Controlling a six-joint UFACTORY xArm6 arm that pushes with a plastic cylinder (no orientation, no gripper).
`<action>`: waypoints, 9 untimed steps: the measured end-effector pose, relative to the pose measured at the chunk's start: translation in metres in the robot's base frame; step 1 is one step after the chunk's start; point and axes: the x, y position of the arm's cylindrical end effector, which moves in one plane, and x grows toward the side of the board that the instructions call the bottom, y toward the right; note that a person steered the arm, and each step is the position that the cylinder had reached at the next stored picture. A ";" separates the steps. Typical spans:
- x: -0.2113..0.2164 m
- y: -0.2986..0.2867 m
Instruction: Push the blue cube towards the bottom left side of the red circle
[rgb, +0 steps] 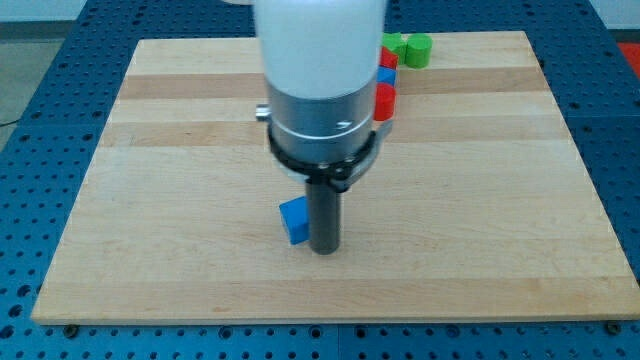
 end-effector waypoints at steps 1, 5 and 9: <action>0.002 -0.012; -0.002 -0.043; -0.049 -0.026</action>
